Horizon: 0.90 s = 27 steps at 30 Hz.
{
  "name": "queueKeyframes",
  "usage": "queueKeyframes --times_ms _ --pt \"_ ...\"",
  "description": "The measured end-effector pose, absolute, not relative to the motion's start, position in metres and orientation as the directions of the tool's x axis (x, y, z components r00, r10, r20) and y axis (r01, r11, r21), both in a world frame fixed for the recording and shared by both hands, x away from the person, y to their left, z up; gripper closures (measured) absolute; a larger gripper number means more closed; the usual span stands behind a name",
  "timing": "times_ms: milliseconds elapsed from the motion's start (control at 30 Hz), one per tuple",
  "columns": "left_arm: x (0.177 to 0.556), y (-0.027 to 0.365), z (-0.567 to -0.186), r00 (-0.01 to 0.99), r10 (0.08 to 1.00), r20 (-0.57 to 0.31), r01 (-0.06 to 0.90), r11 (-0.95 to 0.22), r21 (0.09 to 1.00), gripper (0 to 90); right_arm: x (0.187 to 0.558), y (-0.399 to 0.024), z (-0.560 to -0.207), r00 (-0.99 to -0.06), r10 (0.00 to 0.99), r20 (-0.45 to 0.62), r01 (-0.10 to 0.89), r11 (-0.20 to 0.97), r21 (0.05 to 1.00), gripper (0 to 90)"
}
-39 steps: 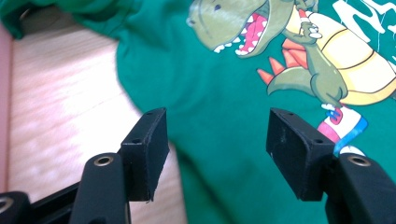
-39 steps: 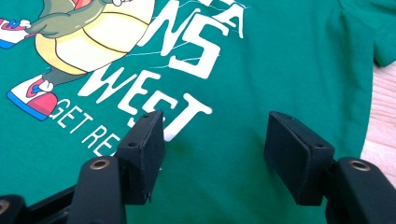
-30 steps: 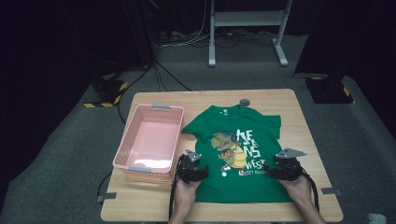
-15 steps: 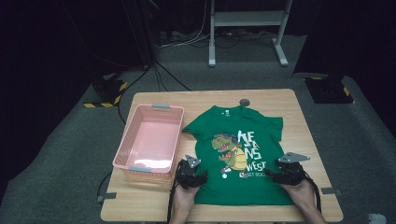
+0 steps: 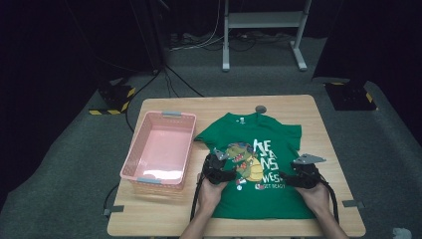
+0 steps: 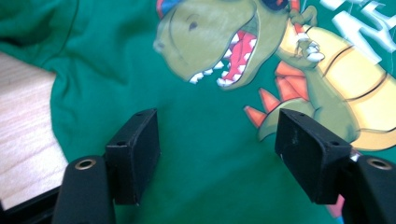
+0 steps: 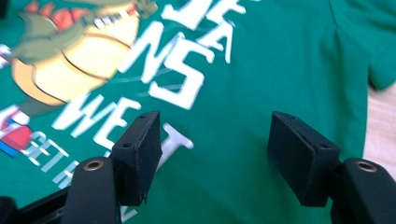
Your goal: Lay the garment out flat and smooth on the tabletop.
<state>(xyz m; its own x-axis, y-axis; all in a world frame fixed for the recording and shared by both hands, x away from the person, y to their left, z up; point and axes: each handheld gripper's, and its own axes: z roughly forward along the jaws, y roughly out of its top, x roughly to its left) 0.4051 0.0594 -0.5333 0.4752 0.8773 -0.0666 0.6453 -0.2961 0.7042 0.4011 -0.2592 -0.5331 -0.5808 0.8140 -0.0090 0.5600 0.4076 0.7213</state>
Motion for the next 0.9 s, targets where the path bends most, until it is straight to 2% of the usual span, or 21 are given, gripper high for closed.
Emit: queueKeyframes --times_ms 133,300,567,733,900 --pt "0.4 0.065 -0.535 0.469 0.883 0.002 0.629 -0.336 0.702 30.2 0.401 -0.264 -0.535 -0.568 0.823 -0.016 0.573 0.409 0.71 34.2" --pt "0.402 0.073 -0.533 0.446 0.894 -0.044 0.633 -0.281 0.721 28.8 0.403 -0.271 -0.529 -0.53 0.848 -0.007 0.576 0.366 0.731 34.7" --pt "0.41 0.065 -0.536 0.464 0.885 -0.031 0.629 -0.305 0.715 26.4 0.413 -0.256 -0.524 -0.564 0.825 -0.03 0.552 0.405 0.729 34.6" --pt "0.406 0.073 -0.537 0.461 0.887 -0.027 0.622 -0.301 0.723 26.4 0.415 -0.259 -0.533 -0.562 0.827 -0.022 0.582 0.414 0.7 34.2" --pt "0.406 0.079 -0.533 0.453 0.887 -0.093 0.631 -0.245 0.736 24.8 0.414 -0.265 -0.53 -0.546 0.837 -0.022 0.587 0.401 0.703 34.3"
